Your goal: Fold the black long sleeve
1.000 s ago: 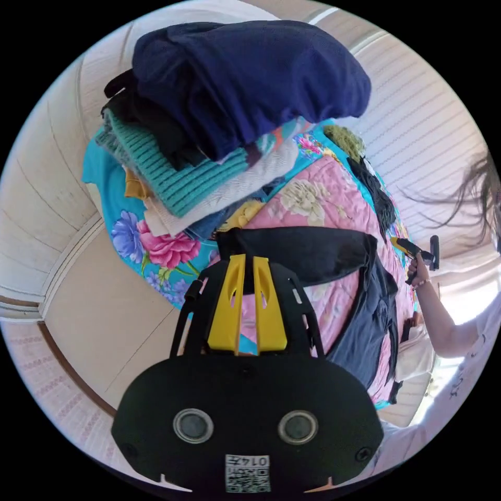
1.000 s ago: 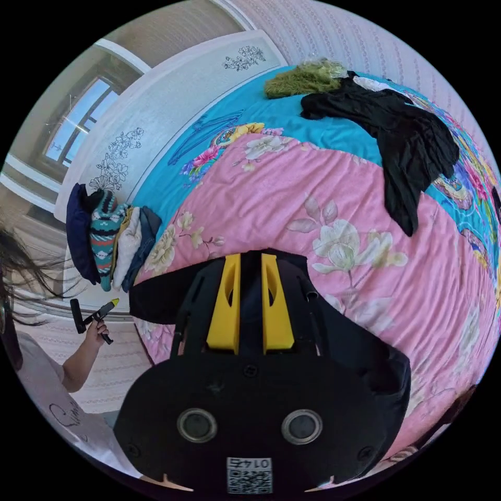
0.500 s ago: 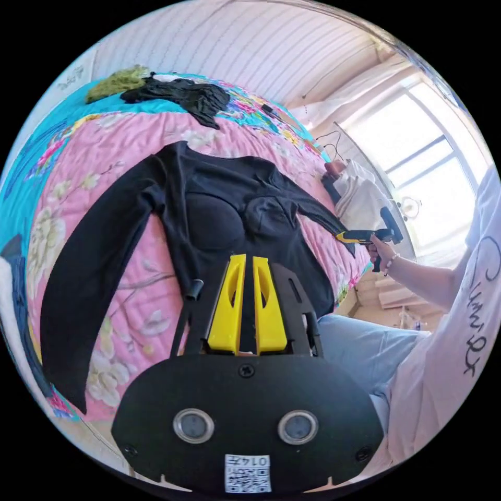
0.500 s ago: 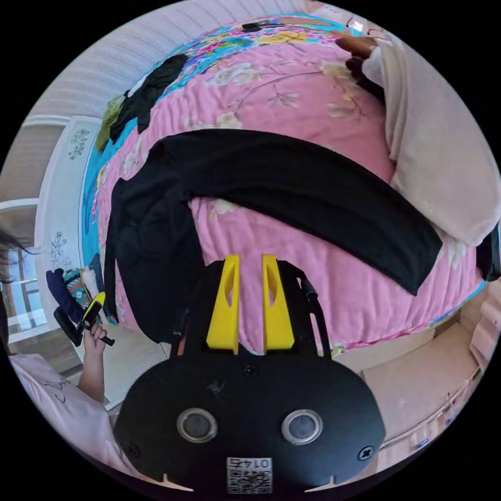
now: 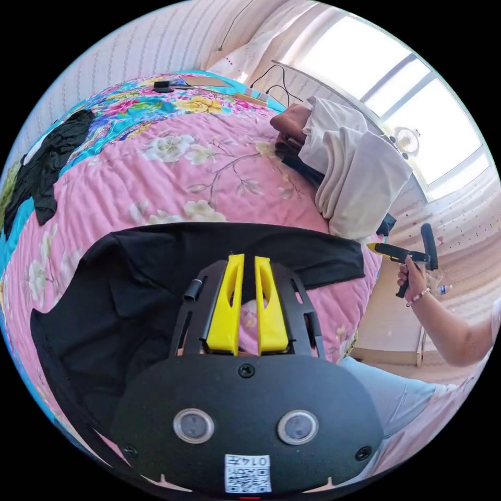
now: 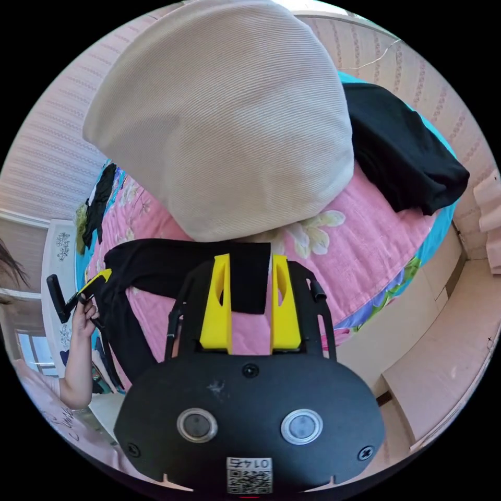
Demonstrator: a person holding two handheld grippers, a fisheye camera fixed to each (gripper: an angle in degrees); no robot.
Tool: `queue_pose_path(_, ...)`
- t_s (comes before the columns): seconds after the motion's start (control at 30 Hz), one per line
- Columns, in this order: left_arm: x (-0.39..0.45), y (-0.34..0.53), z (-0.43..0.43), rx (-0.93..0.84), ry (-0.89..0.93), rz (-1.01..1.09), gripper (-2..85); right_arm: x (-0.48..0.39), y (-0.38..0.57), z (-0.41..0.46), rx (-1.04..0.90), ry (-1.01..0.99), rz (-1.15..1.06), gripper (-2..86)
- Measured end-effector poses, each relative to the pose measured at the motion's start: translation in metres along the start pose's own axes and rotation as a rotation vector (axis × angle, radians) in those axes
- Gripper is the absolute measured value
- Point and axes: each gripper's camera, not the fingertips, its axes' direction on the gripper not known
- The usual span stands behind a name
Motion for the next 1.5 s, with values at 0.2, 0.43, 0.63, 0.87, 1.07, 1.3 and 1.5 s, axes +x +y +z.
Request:
queue_pose_path(0.2,0.007,-0.013,0.130,-0.139,-0.121,0.050,8.2,0.052,0.003,0.008,0.005,-0.140,0.084,8.4)
queue_pose_path(0.43,-0.012,0.033,0.162,-0.049,-0.100,0.108,-0.4,0.078,0.026,-0.006,-0.059,-0.382,-0.009,0.9)
queue_pose_path(0.63,-0.062,0.082,0.112,0.082,0.039,0.019,-0.9,0.018,0.072,-0.027,-0.208,-0.754,-0.229,0.1)
queue_pose_path(0.87,-0.150,0.208,0.017,0.190,0.067,-0.146,-1.0,-0.146,0.171,-0.011,-0.588,-1.033,-0.573,0.0)
queue_pose_path(1.07,-0.232,0.322,-0.029,0.176,-0.010,-0.326,-1.0,-0.271,0.276,0.014,-0.777,-1.029,-0.884,-0.1)
queue_pose_path(1.3,-0.321,0.399,-0.031,0.121,-0.039,-0.450,-1.0,-0.377,0.390,0.065,-0.953,-0.862,-1.168,0.1)
queue_pose_path(1.5,-0.367,0.423,-0.044,0.144,0.007,-0.528,-1.0,-0.437,0.488,0.119,-1.098,-0.725,-1.290,2.2)
